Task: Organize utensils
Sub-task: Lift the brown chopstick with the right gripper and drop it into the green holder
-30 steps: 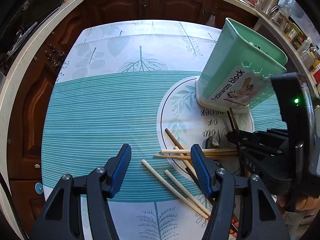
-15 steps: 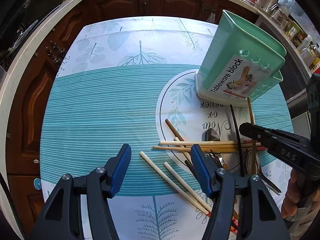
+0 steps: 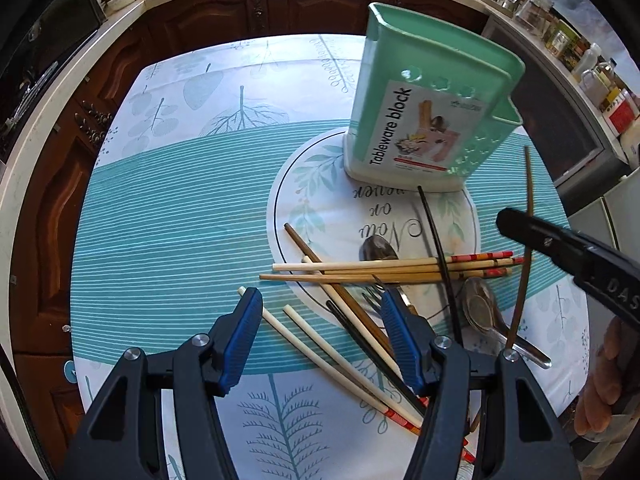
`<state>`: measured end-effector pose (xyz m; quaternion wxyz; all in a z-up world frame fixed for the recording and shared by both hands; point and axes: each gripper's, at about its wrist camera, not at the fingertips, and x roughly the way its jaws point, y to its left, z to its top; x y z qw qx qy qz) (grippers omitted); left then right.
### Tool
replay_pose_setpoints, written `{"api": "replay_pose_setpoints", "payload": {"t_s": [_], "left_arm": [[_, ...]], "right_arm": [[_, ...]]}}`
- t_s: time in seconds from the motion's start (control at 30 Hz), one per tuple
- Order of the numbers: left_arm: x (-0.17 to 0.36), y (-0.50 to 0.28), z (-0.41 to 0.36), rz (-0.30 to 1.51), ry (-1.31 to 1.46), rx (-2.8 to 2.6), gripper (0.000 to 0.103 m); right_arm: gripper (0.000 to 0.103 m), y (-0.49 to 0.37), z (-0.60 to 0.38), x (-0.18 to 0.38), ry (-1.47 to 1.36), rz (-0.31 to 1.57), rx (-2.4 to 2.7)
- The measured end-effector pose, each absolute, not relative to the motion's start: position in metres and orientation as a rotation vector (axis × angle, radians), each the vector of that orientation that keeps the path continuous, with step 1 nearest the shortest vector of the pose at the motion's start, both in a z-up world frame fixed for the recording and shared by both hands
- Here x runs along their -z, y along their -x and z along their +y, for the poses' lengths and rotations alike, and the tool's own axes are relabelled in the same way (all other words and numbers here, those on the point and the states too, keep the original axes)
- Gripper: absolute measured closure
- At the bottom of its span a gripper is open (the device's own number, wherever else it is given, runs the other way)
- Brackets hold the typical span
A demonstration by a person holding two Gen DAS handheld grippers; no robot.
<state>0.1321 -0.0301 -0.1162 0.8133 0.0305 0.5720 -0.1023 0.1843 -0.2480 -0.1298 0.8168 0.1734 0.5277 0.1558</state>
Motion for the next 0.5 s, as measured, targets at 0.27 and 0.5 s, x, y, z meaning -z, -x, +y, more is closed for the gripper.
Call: {"api": "replay_pose_setpoints", "payload": {"t_s": [0.27,0.5], "left_arm": [[0.086,-0.116,-0.025,1.16,-0.04,0.234,0.043],[0.04,-0.116,-0.016,1.059,-0.015,0.204,0.043]], "right_arm": [[0.097,-0.154,-0.254,0.042,-0.292,0.951,-0.354],[0.097,-0.145,-0.254,-0.053,-0.215,0.774,-0.296]]}}
